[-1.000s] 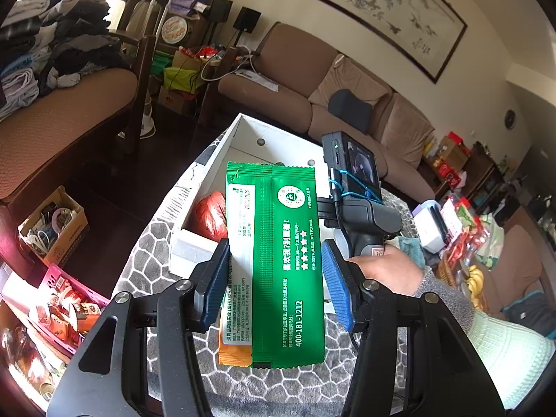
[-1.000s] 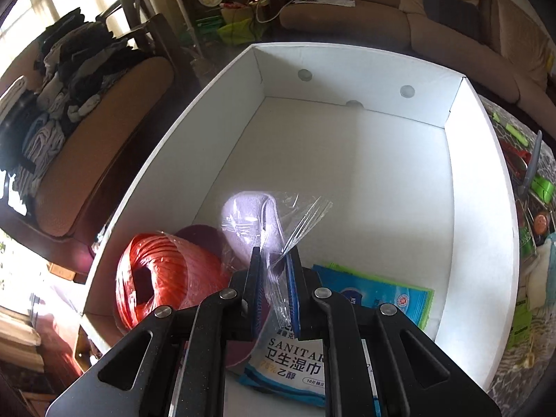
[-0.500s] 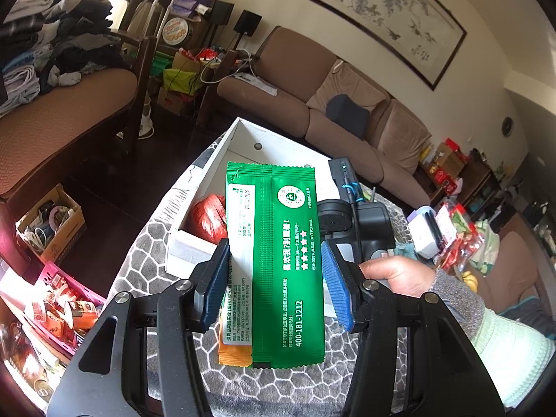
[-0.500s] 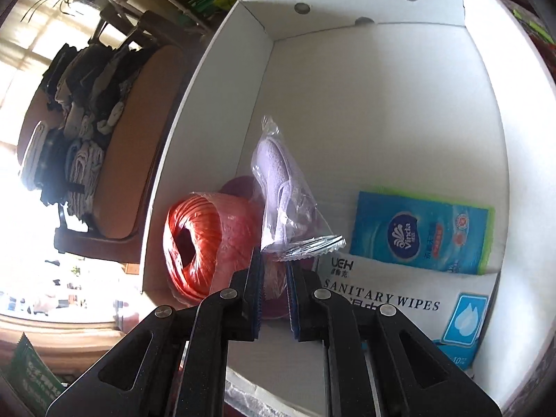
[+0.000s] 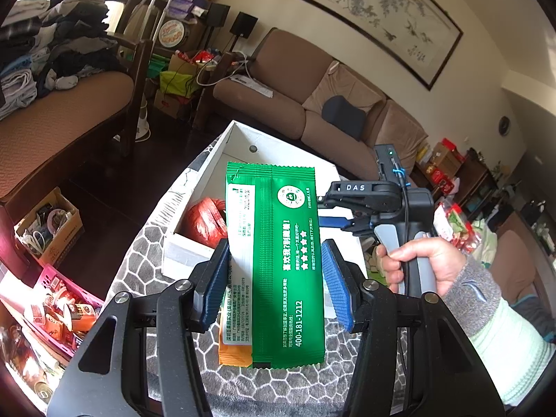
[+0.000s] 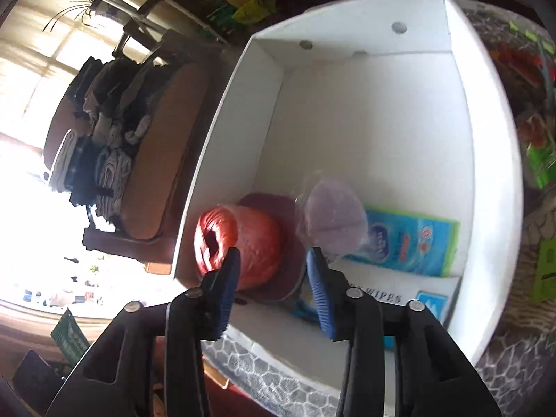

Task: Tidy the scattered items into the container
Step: 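Open the right gripper to release the lavender bag and lift it out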

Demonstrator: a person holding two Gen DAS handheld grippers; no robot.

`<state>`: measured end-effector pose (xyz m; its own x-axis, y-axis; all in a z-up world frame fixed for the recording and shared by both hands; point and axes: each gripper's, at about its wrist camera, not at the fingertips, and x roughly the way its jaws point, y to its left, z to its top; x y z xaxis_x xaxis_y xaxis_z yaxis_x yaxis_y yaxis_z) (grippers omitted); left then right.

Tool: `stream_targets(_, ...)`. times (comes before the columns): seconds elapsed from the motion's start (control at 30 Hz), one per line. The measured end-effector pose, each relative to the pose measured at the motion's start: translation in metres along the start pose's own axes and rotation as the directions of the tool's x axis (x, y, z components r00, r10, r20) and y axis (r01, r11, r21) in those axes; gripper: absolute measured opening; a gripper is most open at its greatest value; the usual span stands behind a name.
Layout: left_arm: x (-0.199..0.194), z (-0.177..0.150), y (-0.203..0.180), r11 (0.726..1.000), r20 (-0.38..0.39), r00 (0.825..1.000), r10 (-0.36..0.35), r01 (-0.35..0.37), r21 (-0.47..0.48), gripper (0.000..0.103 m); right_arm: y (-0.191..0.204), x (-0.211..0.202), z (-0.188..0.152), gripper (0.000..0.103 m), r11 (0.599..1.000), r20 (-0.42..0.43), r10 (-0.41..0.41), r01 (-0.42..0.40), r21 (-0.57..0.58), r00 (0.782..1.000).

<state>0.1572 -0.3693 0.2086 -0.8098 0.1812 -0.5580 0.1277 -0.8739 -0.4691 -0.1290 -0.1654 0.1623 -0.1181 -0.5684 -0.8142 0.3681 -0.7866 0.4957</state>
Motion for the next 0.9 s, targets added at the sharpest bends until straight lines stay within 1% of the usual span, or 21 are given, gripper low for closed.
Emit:
stream_targets(0.03,0.001,0.0,-0.002,1.0,-0.001,1.0,-0.003,0.003,0.006,0.049,-0.005,-0.002,0.008,0.068,0.999,0.02,-0.034,0.034,-0.01,0.999)
stream_targets(0.1,0.004,0.001,-0.007,1.0,-0.005,1.0,-0.001,0.002,0.023,0.049,-0.015,0.001,0.016,0.068,0.999,0.028,-0.05,0.05,-0.006,0.998)
stream_targets(0.17,0.006,0.002,-0.011,1.0,-0.009,1.0,-0.005,0.005,0.029,0.049,-0.024,0.017,0.017,0.068,0.996,-0.005,-0.092,0.092,0.004,0.996)
stream_targets(0.23,0.009,0.003,-0.013,1.0,-0.011,1.0,-0.007,0.007,0.03,0.049,-0.032,0.036,0.016,0.068,0.994,-0.041,-0.111,0.112,0.01,0.993)
stream_targets(0.27,0.01,0.003,-0.014,0.999,-0.013,1.0,-0.009,0.009,0.032,0.049,-0.038,0.043,0.013,0.068,0.993,-0.056,-0.118,0.119,0.015,0.991)
stream_targets(0.3,0.012,0.004,-0.015,0.999,-0.016,1.0,-0.009,0.009,0.035,0.049,-0.039,0.051,0.012,0.068,0.994,-0.07,-0.108,0.109,0.014,0.992)
stream_targets(0.33,0.013,0.004,-0.017,0.999,-0.02,1.0,-0.005,0.006,0.039,0.049,-0.037,0.058,0.01,0.068,0.995,-0.084,-0.101,0.101,0.003,0.991)
stream_targets(0.37,0.015,0.004,-0.018,0.999,-0.025,1.0,-0.004,0.005,0.043,0.049,-0.034,0.065,0.009,0.067,0.994,-0.094,-0.111,0.111,-0.011,0.989)
stream_targets(0.43,0.02,0.005,-0.021,0.999,-0.038,0.999,-0.011,0.013,0.044,0.049,-0.032,0.071,0.007,0.067,0.994,-0.09,-0.108,0.108,-0.01,0.99)
stream_targets(0.47,0.022,0.006,-0.023,0.999,-0.043,0.999,-0.016,0.018,0.048,0.049,-0.032,0.068,0.006,0.068,0.996,-0.08,-0.084,0.085,0.007,0.993)
stream_targets(0.5,0.025,0.007,-0.026,0.998,-0.046,0.999,-0.02,0.023,0.054,0.049,-0.032,0.061,0.004,0.068,0.999,-0.063,-0.031,0.033,0.025,0.998)
stream_targets(0.53,0.027,0.008,-0.03,0.998,-0.045,0.999,-0.024,0.027,0.063,0.049,-0.032,0.05,0.001,0.068,0.998,-0.045,0.044,-0.042,0.036,0.998)
stream_targets(0.57,0.031,0.009,-0.035,0.997,-0.043,0.999,-0.024,0.027,0.075,0.049,-0.032,0.036,-0.004,0.068,0.993,-0.027,0.115,-0.114,0.038,0.993)
stream_targets(0.63,0.041,0.01,-0.043,0.995,-0.045,0.999,-0.023,0.027,0.094,0.049,-0.03,0.004,-0.016,0.068,0.974,0.013,0.227,-0.227,0.026,0.974)
stream_targets(0.7,0.056,0.01,-0.051,0.994,-0.065,0.998,-0.024,0.031,0.109,0.049,-0.032,-0.03,-0.027,0.068,0.949,0.053,0.312,-0.314,0.02,0.948)
stream_targets(0.77,0.073,0.008,-0.061,0.989,-0.081,0.997,-0.008,0.02,0.147,0.049,-0.034,-0.058,-0.034,0.068,0.917,0.081,0.393,-0.397,0.035,0.916)
stream_targets(0.8,0.081,0.007,-0.066,0.986,-0.089,0.996,-0.002,0.017,0.166,0.049,-0.033,-0.068,-0.036,0.068,0.896,0.086,0.437,-0.442,0.044,0.895)
stream_targets(0.83,0.088,0.005,-0.072,0.984,-0.097,0.995,-0.003,0.021,0.177,0.049,-0.029,-0.075,-0.035,0.068,0.88,0.086,0.467,-0.472,0.051,0.88)
stream_targets(0.87,0.094,0.004,-0.077,0.983,-0.103,0.995,-0.013,0.031,0.18,0.049,-0.027,-0.082,-0.033,0.068,0.876,0.082,0.475,-0.48,0.051,0.876)
stream_targets(0.9,0.098,0.003,-0.081,0.983,-0.107,0.994,-0.025,0.044,0.179,0.049,-0.025,-0.087,-0.032,0.068,0.884,0.076,0.461,-0.465,0.042,0.884)
